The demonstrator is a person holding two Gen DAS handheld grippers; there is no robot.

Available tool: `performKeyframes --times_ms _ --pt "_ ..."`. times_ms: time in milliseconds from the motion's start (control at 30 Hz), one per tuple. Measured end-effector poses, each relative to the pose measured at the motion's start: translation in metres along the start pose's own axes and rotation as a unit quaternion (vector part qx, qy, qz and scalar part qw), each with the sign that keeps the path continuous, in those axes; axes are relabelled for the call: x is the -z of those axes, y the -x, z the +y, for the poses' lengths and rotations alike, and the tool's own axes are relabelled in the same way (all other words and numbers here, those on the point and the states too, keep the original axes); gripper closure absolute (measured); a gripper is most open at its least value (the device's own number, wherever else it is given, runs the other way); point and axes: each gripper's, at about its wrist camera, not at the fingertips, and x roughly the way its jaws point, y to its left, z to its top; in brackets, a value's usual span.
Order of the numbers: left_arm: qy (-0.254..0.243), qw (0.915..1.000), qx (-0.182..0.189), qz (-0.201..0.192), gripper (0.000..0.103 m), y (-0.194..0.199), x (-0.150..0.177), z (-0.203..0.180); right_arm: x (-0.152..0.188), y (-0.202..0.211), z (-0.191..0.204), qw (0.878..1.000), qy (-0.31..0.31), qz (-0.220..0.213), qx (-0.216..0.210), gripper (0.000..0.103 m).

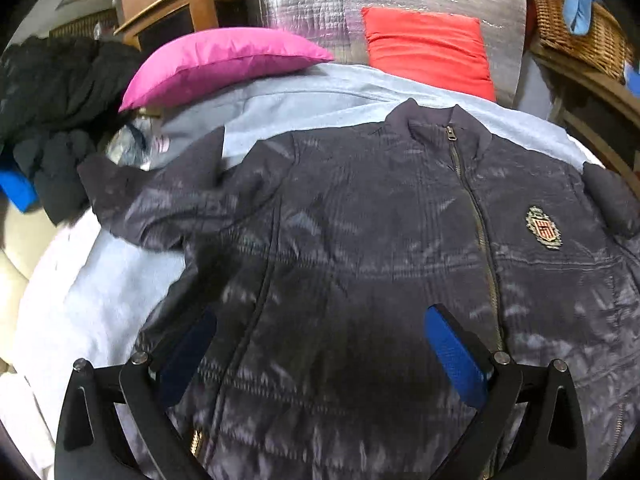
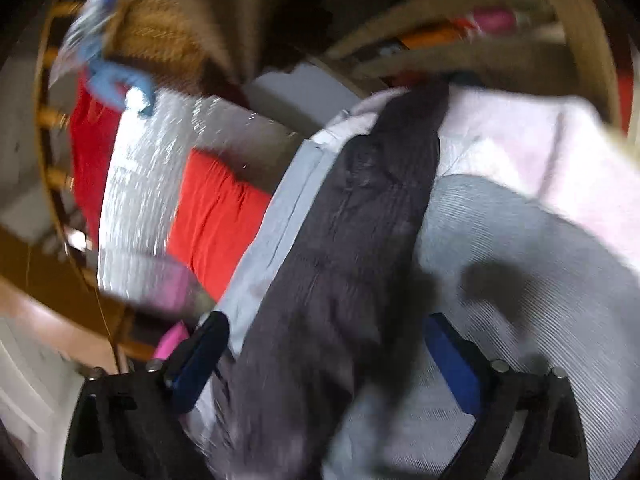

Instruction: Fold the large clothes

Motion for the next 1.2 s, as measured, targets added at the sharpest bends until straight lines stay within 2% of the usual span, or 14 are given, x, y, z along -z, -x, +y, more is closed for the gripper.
performKeyframes --times_ms 67,167,200,333,433,567,733,867,900,933,967,1000,1067,1200 --pt "0.008 0.9999 0.007 0.002 0.0 -0.004 -0.004 0.004 -0.007 -0.025 -0.001 1.0 -0.006 0.017 0.008 0.02" --pt "0.011 0.9999 0.001 0.007 0.0 -0.009 -0.006 0.009 -0.01 -0.05 0.004 0.999 0.008 0.011 0.045 0.048" --pt "0.015 0.9999 -0.001 0.009 0.0 -0.01 -0.006 0.012 -0.009 -0.052 0.007 0.999 0.01 0.009 0.049 0.075" --pt "0.038 0.9992 0.002 0.014 0.0 -0.01 -0.007 0.024 0.0 -0.041 0.039 0.998 0.046 -0.024 0.047 0.084" --pt "0.054 0.9985 0.007 0.005 0.0 0.0 -0.007 0.035 0.023 -0.019 0.089 0.995 0.091 -0.04 0.009 0.084" --pt "0.072 0.9974 0.011 -0.001 0.0 0.013 -0.005 0.05 0.076 0.0 0.162 0.986 0.161 -0.024 -0.042 0.084" --pt "0.09 0.9958 0.013 -0.003 0.0 0.026 0.004 0.071 0.178 -0.016 0.229 0.971 0.217 0.062 -0.084 0.084" --pt "0.101 0.9948 -0.001 -0.007 0.0 0.032 0.013 0.09 0.26 -0.061 0.227 0.966 0.197 0.15 -0.075 0.081" --pt "0.104 0.9945 -0.004 -0.004 0.0 0.03 0.015 0.094 0.28 -0.074 0.219 0.966 0.184 0.172 -0.06 0.076" --pt "0.107 0.9943 -0.005 -0.002 0.0 0.029 0.015 0.096 0.3 -0.086 0.208 0.964 0.171 0.197 -0.044 0.052" --pt "0.11 0.9939 -0.004 0.002 0.0 0.027 0.016 0.099 0.316 -0.101 0.195 0.962 0.153 0.225 -0.027 0.034" --pt "0.113 0.9935 -0.001 0.006 0.0 0.025 0.017 0.102 0.327 -0.111 0.182 0.962 0.132 0.237 -0.024 0.025" --pt "0.116 0.9932 0.005 0.009 0.0 0.023 0.018 0.104 0.331 -0.103 0.172 0.967 0.133 0.212 -0.047 0.025" --pt "0.106 0.994 0.026 0.0 0.0 0.024 0.017 0.095 0.317 -0.067 0.173 0.953 0.137 0.257 -0.088 0.024"
